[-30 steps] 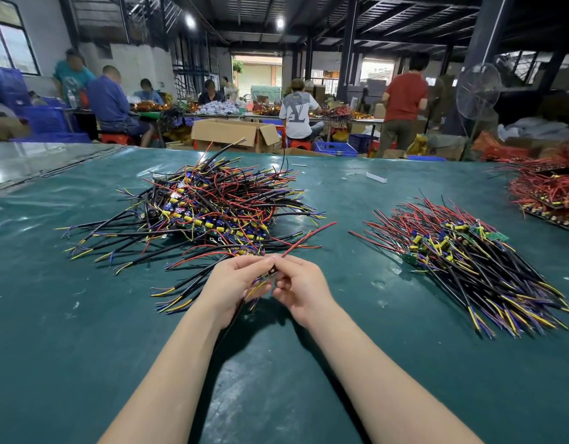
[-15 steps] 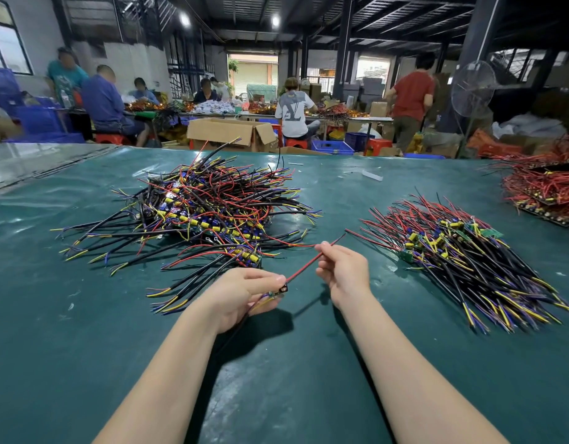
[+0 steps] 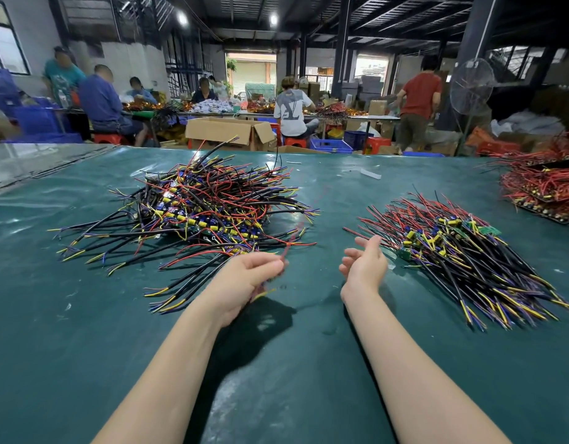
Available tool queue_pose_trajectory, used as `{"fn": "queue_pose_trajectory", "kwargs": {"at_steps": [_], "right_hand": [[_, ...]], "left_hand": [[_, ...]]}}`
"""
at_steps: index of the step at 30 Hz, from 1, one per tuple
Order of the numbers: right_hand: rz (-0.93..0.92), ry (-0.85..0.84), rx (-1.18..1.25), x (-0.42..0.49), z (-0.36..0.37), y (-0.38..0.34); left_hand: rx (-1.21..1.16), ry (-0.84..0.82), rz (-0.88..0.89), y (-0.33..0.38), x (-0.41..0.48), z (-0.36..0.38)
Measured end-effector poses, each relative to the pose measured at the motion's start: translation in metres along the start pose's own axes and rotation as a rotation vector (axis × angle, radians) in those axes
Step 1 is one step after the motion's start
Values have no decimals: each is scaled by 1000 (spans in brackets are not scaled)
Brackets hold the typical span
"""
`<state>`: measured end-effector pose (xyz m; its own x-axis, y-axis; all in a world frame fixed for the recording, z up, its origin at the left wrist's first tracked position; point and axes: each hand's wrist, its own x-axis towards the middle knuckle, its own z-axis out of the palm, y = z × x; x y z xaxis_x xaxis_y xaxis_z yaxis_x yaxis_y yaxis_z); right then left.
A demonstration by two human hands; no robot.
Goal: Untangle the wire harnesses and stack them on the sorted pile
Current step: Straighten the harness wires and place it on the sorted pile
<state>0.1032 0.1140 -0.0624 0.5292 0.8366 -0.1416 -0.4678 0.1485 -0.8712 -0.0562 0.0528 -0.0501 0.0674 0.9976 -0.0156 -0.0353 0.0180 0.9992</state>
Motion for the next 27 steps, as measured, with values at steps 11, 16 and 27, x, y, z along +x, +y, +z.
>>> {"fn": "queue_pose_trajectory", "kwargs": {"at_steps": [11,16,27], "right_hand": [[-393,-814,-952,-48,18,19],[-640,-775,-1081,-60,18,23],[-602,-815,-1119,-55,21,17]], "left_hand": [[-296,508,89,-6,11,-19],[-272,504,114,-7,11,-14],[-441,471,-28,-5,7,-25]]}}
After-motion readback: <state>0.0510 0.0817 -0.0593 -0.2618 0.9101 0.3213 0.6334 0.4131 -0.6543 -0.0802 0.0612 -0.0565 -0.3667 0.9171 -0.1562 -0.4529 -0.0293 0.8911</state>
